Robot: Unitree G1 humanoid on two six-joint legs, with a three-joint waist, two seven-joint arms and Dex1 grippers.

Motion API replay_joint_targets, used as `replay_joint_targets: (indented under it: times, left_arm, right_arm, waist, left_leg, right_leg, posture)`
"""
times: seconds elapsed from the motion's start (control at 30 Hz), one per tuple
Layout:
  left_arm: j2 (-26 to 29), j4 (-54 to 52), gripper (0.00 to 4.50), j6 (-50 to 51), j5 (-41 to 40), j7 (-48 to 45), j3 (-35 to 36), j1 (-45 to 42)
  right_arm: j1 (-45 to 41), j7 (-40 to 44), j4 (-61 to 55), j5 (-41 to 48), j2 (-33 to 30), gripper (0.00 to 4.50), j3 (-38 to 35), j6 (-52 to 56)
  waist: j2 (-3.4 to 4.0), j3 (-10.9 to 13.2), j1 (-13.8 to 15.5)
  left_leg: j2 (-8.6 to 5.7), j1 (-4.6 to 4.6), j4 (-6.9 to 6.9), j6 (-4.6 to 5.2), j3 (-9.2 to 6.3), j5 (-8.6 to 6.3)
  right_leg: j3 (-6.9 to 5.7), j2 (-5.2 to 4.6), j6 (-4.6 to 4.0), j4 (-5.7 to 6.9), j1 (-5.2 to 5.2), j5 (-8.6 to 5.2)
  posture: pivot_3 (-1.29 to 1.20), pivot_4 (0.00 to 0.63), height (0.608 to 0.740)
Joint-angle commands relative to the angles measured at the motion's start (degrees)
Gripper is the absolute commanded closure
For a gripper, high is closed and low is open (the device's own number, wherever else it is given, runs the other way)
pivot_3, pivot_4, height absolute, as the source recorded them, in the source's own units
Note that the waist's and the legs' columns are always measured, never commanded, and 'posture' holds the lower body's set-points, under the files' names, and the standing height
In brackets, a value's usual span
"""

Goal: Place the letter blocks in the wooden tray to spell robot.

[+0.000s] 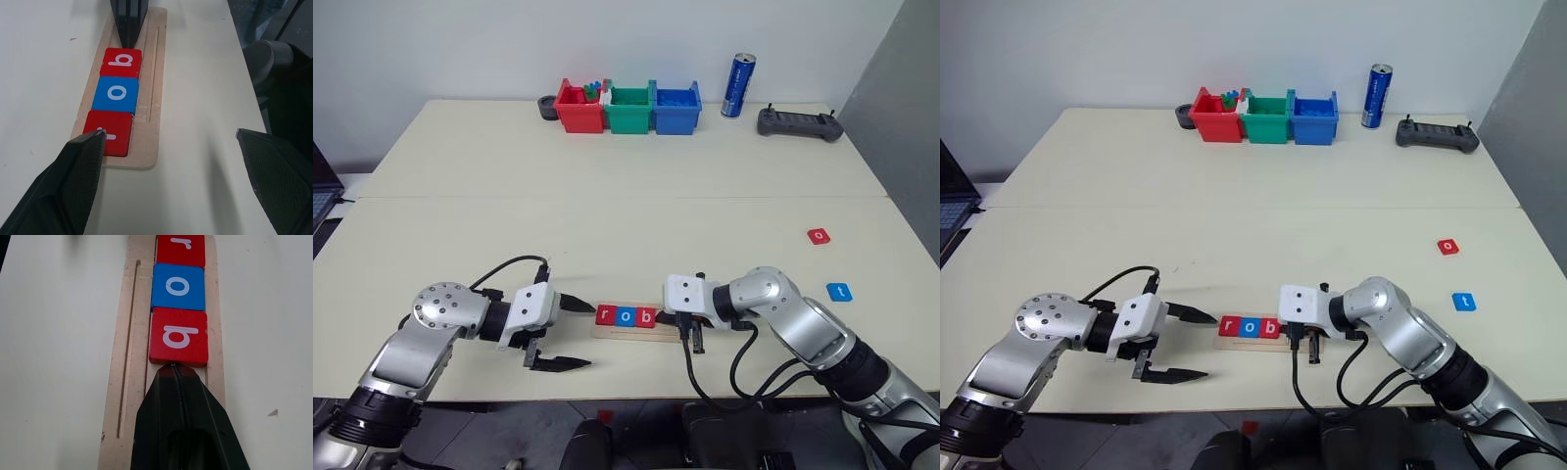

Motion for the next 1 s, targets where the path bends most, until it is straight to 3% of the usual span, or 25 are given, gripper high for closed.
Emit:
replay_joint_targets:
  times: [0.03, 0.13, 0.23, 0.4, 0.6, 0.73, 1.0]
  left_arm:
    - [-0.53, 0.43, 0.0, -1.5, -1.88, -0.32, 1.91, 0.31]
    - [-0.91, -0.11, 0.0, -1.23, -2.44, 0.2, 2.16, 0.63]
    - [-1.41, -1.37, 0.0, -0.45, -3.21, 1.06, 2.35, 0.88]
    - [-2.73, -6.14, 0.0, 3.77, -4.72, 3.86, 1.72, 0.25]
    - [-2.59, -8.48, 0.0, 8.31, -5.97, 4.76, 1.47, -2.23]
    - [-2.78, -8.1, 0.0, 9.14, -5.77, 4.92, 1.45, -4.08]
    - [-2.41, -9.23, 0.0, 8.92, -5.42, 4.95, 1.8, -4.26]
  right_arm:
    - [-0.16, 1.12, -4.93, 3.31, -1.4, 4.48, -5.49, 0.42]
    - [2.09, -0.79, -8.55, 6.47, -2.26, 4.48, -11.52, 3.05]
    - [5.8, -4.81, -11.52, 8.0, -2.62, 3.92, -18.8, 5.72]
    - [15.77, -14.13, -14.43, 7.73, -1.31, 2.14, -29.7, 7.21]
    - [21.59, -25.4, -16.38, 11.15, 7.19, 0.04, -43.33, 9.41]
    - [17.4, -31.43, -8.65, 11.38, 9.01, 0.04, -49.45, 8.42]
    - [3.66, -34.35, 24.43, 6.51, 0.62, 0.04, -48.44, 0.13]
  waist:
    - [0.0, 0.0, 0.02]
    - [0.0, 0.0, 0.07]
    - [0.0, 0.0, 0.14]
    - [-0.02, -0.01, 0.47]
    - [-0.01, -0.01, -0.04]
    - [-0.01, -0.01, -0.05]
    - [0.01, 0.0, -0.25]
  left_leg:
    - [0.0, -0.01, 0.0, 0.0, 0.0, 0.0]
    - [0.0, -0.02, 0.0, 0.0, -0.01, 0.0]
    - [0.0, -0.02, -0.01, 0.0, -0.02, 0.0]
    - [-0.03, -0.07, 0.0, 0.0, -0.03, 0.0]
    - [0.0, 0.02, -0.01, 0.0, 0.03, 0.0]
    - [-0.01, 0.06, 0.01, -0.01, 0.09, 0.01]
    - [-0.03, 0.06, -0.03, 0.0, 0.17, 0.0]
  right_leg:
    - [0.0, 0.0, 0.0, 0.0, 0.0, 0.0]
    - [0.0, -0.01, 0.0, -0.01, 0.0, 0.0]
    - [-0.01, -0.01, 0.0, -0.01, 0.0, 0.0]
    - [-0.02, -0.04, 0.01, -0.02, 0.01, 0.0]
    - [0.07, 0.02, 0.01, 0.06, 0.01, 0.0]
    - [0.11, 0.02, 0.01, 0.04, 0.04, 0.0]
    - [0.17, 0.0, -0.01, -0.01, 0.03, 0.01]
  posture:
    - [0.0, 0.15, 0.74]
    - [0.0, 0.15, 0.74]
    - [0.0, 0.15, 0.74]
    - [0.0, 0.15, 0.74]
    - [0.0, 0.15, 0.74]
    - [0.0, 0.15, 0.74]
    - [0.0, 0.15, 0.74]
